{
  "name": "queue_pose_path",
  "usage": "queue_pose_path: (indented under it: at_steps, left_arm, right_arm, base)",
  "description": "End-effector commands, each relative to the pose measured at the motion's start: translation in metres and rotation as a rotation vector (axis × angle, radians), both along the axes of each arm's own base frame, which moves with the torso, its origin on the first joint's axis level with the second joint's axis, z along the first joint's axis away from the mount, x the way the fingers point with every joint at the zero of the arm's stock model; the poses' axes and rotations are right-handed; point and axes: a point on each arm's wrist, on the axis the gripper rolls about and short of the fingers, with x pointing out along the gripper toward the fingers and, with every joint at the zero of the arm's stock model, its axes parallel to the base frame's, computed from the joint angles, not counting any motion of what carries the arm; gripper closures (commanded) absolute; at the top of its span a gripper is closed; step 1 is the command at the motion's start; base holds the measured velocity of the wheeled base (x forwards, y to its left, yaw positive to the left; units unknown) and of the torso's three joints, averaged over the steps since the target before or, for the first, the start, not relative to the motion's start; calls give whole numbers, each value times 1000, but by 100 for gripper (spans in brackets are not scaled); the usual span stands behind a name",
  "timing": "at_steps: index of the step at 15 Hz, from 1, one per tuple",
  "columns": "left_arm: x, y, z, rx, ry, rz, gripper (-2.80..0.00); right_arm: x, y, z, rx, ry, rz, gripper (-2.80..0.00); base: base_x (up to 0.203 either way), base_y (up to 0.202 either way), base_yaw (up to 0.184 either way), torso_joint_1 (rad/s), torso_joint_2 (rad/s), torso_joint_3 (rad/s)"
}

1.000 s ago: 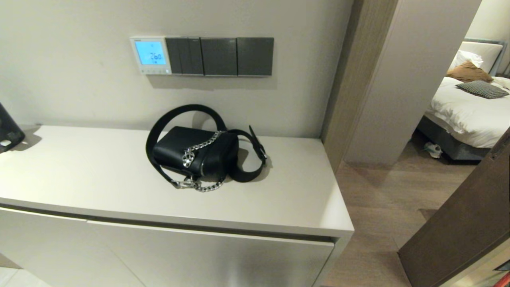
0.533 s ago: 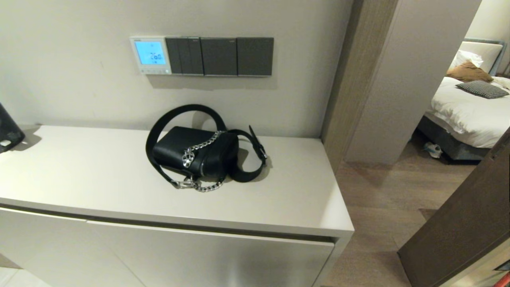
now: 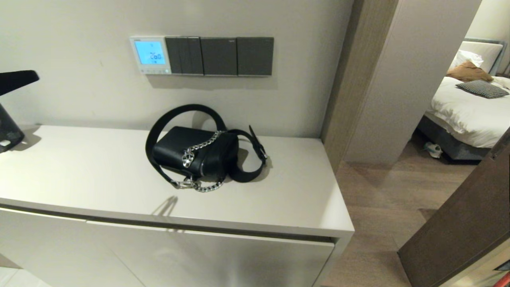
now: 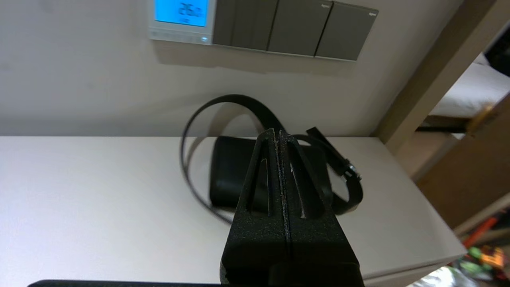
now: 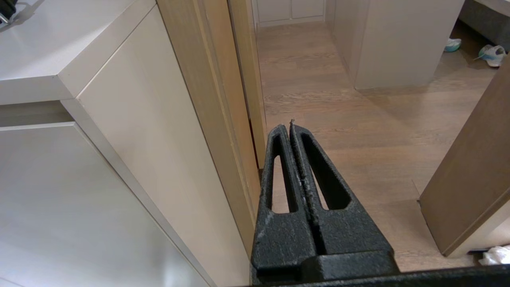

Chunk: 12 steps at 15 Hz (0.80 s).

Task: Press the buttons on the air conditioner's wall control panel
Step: Turn off the central air conditioner

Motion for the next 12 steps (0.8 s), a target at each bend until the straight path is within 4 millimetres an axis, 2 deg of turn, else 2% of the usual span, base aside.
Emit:
queue_pose_path:
  at_steps: [1,4,6,9,12]
  left_arm:
    - [59,-13,-5,-4,104,-51,0]
    - [112,-28,-11,-5,130,-79,0]
    - [140,-34,-10,-8,119,-85,0]
    - [169,-39,-10,-38,107,-85,0]
    - [198,-42,-22,-39,107,-21,0]
  right_arm:
    - [0,0,0,0,3,0,0]
    - [0,0,0,0,3,1,0]
    - [0,0,0,0,2,1,0]
    - [0,0,0,0,2,0,0]
    - [0,0,0,0,2,2,0]
  base:
    - [0,0,0,0,0,0]
    - [0,0,0,0,0,0]
    - [0,0,0,0,0,0]
    - [0,0,0,0,0,0]
    - [0,0,0,0,0,0]
